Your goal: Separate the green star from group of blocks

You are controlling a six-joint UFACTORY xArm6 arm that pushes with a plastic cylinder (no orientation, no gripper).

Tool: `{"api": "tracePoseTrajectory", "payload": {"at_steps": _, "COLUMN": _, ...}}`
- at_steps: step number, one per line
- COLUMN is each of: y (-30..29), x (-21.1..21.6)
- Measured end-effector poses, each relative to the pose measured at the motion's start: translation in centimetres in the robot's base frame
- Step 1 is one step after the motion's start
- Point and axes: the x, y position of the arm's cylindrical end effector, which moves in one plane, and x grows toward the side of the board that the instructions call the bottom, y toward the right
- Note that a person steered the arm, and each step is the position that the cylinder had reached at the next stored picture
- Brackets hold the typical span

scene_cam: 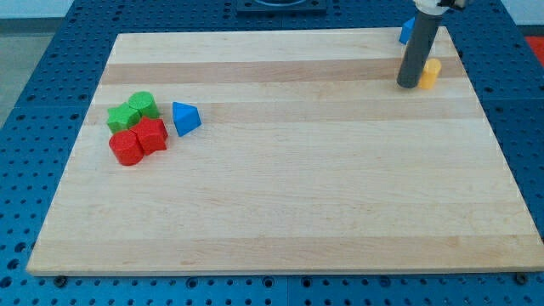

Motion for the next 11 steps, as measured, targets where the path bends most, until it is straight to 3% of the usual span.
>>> {"api": "tracePoseTrajectory", "payload": {"at_steps": 1, "y": -1.6, "x": 1.4}}
{"api": "tracePoseTrajectory", "payload": {"at_steps": 3, "y": -12.0, "x": 2.1}}
{"api": "tracePoseTrajectory", "payload": {"at_steps": 5, "y": -26.1, "x": -1.5}}
{"api": "tracePoseTrajectory", "payload": {"at_steps": 7, "y": -40.2, "x": -1.6}}
{"api": "tracePoseTrajectory", "payload": {"at_steps": 8, "y": -50.0, "x": -1.6}}
{"api": "tracePoseTrajectory", "payload": {"at_steps": 9, "y": -50.0, "x": -1.6}}
{"api": "tracePoseTrajectory", "payload": {"at_steps": 11, "y": -50.1, "x": 2.6}}
